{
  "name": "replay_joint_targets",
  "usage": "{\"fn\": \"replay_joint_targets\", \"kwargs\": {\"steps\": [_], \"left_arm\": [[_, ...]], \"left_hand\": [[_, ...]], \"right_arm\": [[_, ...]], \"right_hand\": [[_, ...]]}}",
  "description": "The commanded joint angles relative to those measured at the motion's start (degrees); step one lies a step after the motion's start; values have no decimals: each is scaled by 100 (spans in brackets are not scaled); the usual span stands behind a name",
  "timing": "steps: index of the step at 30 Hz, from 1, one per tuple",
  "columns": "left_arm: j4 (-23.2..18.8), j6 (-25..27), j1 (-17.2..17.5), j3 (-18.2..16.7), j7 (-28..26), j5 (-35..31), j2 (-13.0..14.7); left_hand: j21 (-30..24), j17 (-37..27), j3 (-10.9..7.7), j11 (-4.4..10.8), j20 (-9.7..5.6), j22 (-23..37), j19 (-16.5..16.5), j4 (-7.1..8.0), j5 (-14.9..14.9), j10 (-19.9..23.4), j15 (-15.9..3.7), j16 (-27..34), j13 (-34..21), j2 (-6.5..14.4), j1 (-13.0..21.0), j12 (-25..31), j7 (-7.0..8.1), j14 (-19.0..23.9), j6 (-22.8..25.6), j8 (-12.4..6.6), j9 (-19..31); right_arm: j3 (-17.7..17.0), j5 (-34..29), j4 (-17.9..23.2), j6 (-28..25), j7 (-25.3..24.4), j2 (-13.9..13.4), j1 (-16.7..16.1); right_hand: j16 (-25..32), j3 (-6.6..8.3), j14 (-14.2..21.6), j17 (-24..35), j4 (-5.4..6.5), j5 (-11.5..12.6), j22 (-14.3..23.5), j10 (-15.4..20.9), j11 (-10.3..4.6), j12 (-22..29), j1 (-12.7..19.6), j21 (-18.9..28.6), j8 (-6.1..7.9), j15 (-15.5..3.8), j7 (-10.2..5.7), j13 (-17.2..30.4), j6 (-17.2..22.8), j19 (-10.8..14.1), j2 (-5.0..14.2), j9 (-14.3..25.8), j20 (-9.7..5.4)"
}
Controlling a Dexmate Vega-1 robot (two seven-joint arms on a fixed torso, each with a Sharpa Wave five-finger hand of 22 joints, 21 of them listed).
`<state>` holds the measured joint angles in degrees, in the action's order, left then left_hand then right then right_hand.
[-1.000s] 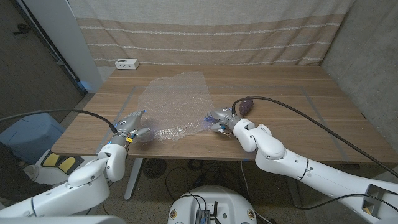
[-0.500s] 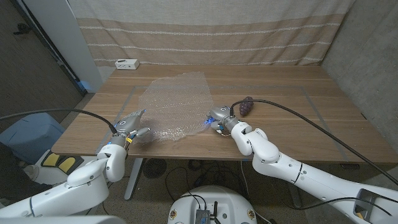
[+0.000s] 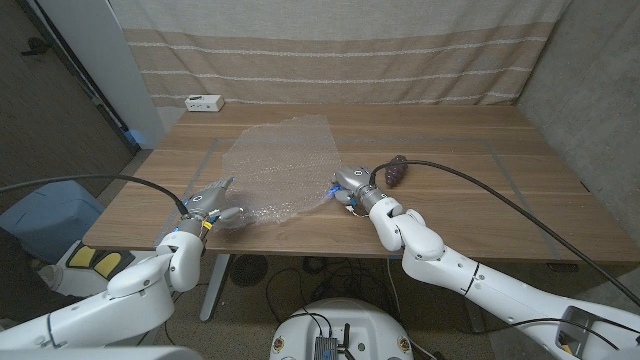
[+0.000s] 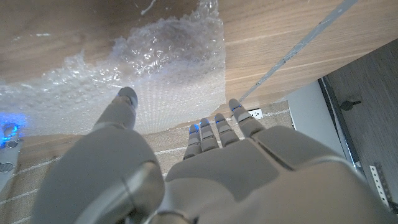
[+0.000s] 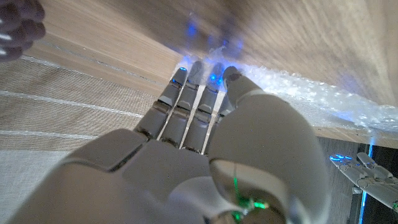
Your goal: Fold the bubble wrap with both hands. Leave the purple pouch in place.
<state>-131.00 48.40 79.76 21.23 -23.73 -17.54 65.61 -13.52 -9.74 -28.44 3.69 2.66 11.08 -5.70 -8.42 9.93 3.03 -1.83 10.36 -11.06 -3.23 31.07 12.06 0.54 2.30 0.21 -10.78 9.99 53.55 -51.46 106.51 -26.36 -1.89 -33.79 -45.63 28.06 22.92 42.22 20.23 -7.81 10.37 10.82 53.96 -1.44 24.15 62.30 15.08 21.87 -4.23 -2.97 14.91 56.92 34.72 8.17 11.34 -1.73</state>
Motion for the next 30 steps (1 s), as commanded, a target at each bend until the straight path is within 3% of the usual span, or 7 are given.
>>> {"fn": "replay_joint_targets", "kwargs": {"steps": [1,9,17,21,23,27,30], "left_arm": [[66,-142,-261,314,168,-77,109],[85,166,-569,733,336,-492,114],[190,537,-981,1321,619,-1148,-24],[256,654,-904,1287,340,-1228,-246],[284,631,-935,1336,344,-1265,-288],[401,406,-956,1404,247,-1272,-427],[507,355,-1045,1576,230,-1462,-531]], "left_hand": [[18,-30,75,2,38,5,27,-15,71,-35,-13,4,-21,-157,-8,-7,-1,-57,-33,13,21],[21,-30,133,-25,116,3,3,-86,159,-55,35,12,-22,-284,127,-10,45,-53,-176,39,23],[17,-32,148,1,-12,1,-48,-144,262,-59,18,30,-24,-331,412,-4,143,-9,-372,48,25],[68,-45,183,92,242,10,64,-141,338,48,6,136,-25,-360,741,45,333,364,-303,-26,24],[92,-48,197,71,320,14,127,-133,345,48,9,130,-26,-367,785,44,349,379,-310,-24,24],[101,-53,222,75,328,17,158,-118,347,90,34,129,-27,-381,822,59,377,413,-259,-42,26],[22,-57,232,104,264,23,-36,-102,344,228,-40,167,-28,-328,955,104,379,600,-121,-86,28]], "right_arm": [[-300,389,-272,7,-678,397,-16],[-345,550,-257,-172,-1016,527,-33],[-363,670,-250,-397,-1421,725,-59],[-332,667,-234,-537,-1587,810,-57],[-311,655,-246,-597,-1684,855,-49],[-275,662,-260,-625,-1825,882,-22],[-259,707,-241,-542,-1869,833,2]], "right_hand": [[89,-5,194,27,-26,-5,19,141,53,87,17,68,42,-659,9,41,97,67,66,32,79],[113,15,412,25,-25,0,23,310,59,197,-5,111,61,-623,95,85,199,146,65,31,152],[133,61,657,24,-96,6,39,489,102,323,37,214,79,-549,180,138,327,341,4,24,151],[154,85,783,31,-121,7,45,564,112,375,54,241,85,-537,199,161,383,378,-17,19,168],[146,99,815,25,-131,7,48,590,130,395,61,251,86,-534,205,170,406,389,-28,17,177],[144,114,875,24,-140,5,51,622,121,424,63,273,83,-538,228,186,434,422,-47,13,190],[140,120,889,29,-139,4,53,640,126,439,60,284,81,-530,236,195,446,437,-51,12,192]]}}
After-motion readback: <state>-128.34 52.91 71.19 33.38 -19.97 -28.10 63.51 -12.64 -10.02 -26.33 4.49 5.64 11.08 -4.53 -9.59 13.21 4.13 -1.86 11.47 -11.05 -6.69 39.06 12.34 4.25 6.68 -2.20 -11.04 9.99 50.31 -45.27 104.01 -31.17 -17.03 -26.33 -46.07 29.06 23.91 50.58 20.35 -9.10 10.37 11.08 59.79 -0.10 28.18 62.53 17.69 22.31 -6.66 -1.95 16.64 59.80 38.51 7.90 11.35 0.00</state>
